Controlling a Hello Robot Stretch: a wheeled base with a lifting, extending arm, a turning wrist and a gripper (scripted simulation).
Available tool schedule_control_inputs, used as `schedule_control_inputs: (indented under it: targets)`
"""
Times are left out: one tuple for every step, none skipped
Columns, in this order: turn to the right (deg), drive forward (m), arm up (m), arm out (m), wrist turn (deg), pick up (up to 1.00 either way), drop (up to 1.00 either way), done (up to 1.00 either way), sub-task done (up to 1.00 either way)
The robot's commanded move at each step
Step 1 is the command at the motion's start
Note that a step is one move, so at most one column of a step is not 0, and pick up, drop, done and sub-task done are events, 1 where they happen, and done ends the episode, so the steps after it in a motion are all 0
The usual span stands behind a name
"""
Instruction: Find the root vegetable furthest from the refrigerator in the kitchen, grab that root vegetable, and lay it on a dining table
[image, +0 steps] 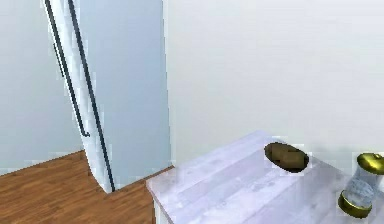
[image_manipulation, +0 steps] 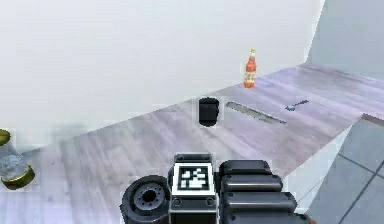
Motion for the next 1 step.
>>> schedule_control_inputs:
  targets:
    - [45.0,0.00,0.00,0.00,0.0,0.00,0.00,0.00,0.00]
